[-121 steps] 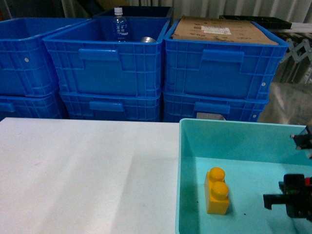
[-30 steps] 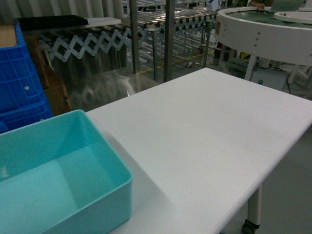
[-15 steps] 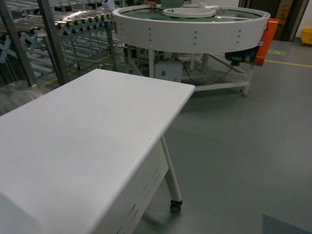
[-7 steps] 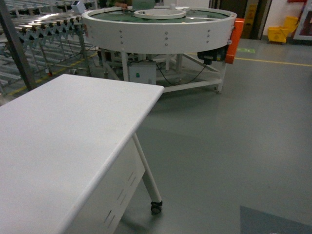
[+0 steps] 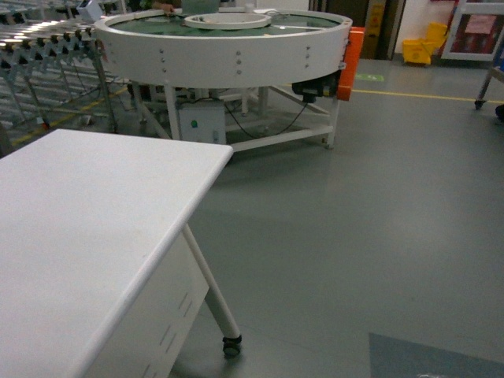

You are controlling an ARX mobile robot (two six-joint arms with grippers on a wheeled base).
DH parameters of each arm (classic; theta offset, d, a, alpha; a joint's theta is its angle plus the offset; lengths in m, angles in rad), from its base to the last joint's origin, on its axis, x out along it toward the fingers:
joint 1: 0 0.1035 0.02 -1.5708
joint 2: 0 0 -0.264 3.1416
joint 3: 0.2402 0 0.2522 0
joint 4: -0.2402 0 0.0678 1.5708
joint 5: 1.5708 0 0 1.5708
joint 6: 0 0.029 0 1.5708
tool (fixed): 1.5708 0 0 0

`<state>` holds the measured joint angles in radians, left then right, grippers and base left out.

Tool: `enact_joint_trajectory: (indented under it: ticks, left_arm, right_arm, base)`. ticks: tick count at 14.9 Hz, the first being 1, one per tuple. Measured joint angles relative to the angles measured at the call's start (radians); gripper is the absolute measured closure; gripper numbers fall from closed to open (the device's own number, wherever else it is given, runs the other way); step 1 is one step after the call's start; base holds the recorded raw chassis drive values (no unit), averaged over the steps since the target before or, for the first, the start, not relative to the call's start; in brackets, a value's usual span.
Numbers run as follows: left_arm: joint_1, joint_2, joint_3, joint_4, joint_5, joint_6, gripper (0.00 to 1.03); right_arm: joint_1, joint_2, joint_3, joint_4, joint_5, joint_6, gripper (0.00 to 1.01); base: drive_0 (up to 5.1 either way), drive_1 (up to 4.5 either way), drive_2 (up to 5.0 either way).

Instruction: Pick red block from blue box to shelf

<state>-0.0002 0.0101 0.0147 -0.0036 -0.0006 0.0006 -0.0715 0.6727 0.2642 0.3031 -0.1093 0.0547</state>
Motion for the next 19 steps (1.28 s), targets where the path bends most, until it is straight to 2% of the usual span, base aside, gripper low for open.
enact_joint_trajectory:
  ticks: [2,8,14,19]
  left_arm:
    - [0.0,0.0,0.0,0.0,0.0,0.0,0.05]
    - [0.0,0.0,0.0,-0.001,-0.001,0.0,0.05]
    - [0.0,0.0,0.0,0.0,0.0,0.0,0.05]
    - [0.0,0.0,0.0,0.0,0.0,0.0,0.05]
  right_arm:
    - [0.0,-0.001,0.0,0.002,0.0,0.0,0.73]
    - [0.0,-0.001,0.0,0.001,0.0,0.0,0.73]
    - [0.0,0.0,0.0,0.002,0.0,0.0,0.73]
    - [0.0,-0.001,0.0,0.003,0.0,0.0,0.73]
  base:
    - [-1.6,1.87,-5.1]
    - [-1.7,-1.74,-1.7]
    - [-1.6,2.49,-5.7]
    - [0.0,4.32,-4.2]
